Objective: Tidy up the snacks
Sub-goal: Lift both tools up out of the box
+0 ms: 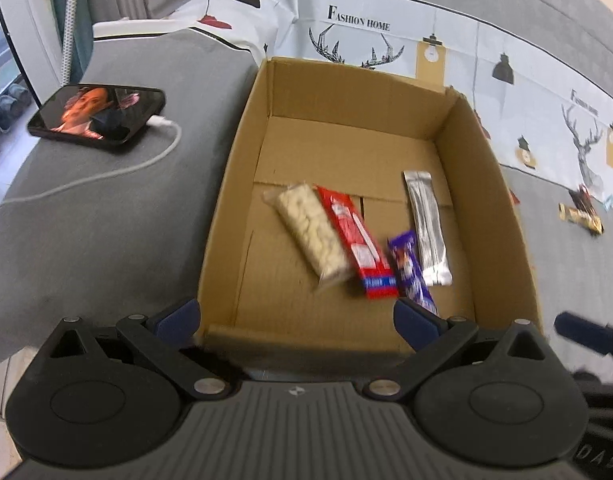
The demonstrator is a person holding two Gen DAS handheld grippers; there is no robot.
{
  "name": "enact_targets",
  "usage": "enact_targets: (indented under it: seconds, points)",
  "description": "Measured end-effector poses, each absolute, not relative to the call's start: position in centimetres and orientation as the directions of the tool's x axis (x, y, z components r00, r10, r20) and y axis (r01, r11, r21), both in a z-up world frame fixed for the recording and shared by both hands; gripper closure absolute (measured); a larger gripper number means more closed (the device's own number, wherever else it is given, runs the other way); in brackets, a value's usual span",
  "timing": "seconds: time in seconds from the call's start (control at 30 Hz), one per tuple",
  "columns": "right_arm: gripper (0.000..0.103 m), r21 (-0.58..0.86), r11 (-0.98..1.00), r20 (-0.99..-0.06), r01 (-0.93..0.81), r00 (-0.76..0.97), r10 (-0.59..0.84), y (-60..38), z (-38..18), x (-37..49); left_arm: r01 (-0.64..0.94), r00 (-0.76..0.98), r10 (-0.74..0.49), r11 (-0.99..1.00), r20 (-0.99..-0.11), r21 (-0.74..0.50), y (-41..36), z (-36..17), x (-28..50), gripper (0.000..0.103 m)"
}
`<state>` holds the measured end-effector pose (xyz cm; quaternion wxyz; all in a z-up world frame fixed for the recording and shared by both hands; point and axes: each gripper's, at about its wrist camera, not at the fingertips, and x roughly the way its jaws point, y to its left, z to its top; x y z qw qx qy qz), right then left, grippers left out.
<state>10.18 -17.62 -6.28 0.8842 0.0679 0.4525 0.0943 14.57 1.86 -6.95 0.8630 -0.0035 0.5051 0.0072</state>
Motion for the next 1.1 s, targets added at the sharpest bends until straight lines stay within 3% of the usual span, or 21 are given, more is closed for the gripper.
enact_targets:
  seconds: [0.43, 0.63, 0.77, 1.1]
  points:
    - [0.012, 0.139, 0.981, -0.686, -0.137, 0.701, 0.195, -16.9, -1.7, 2.7, -0.003, 0.593, 0.028, 0.999, -0.804, 0.033, 1.0, -2.9, 6.8, 0.0]
    - [0.011, 0.135, 0.983, -0.656, -0.122, 0.733, 0.181, -17.6, -0.4, 0.2, -0.005, 0.608, 0.032, 0.999, -0.793, 0.037, 0.7, -2.2, 4.4, 0.0]
    - [0.004, 0.14, 0.98, -0.639, -0.138, 0.744, 0.196, -17.8, 0.2, -1.2, 0.003, 0.625, 0.034, 0.999, -0.78, 0.045, 0.3, -1.6, 2.7, 0.0]
    - [0.003, 0.159, 0.979, -0.608, -0.13, 0.768, 0.201, -18.3, 1.0, -3.4, 0.006, 0.642, 0.029, 0.999, -0.766, 0.043, 0.0, -0.7, 0.4, 0.0]
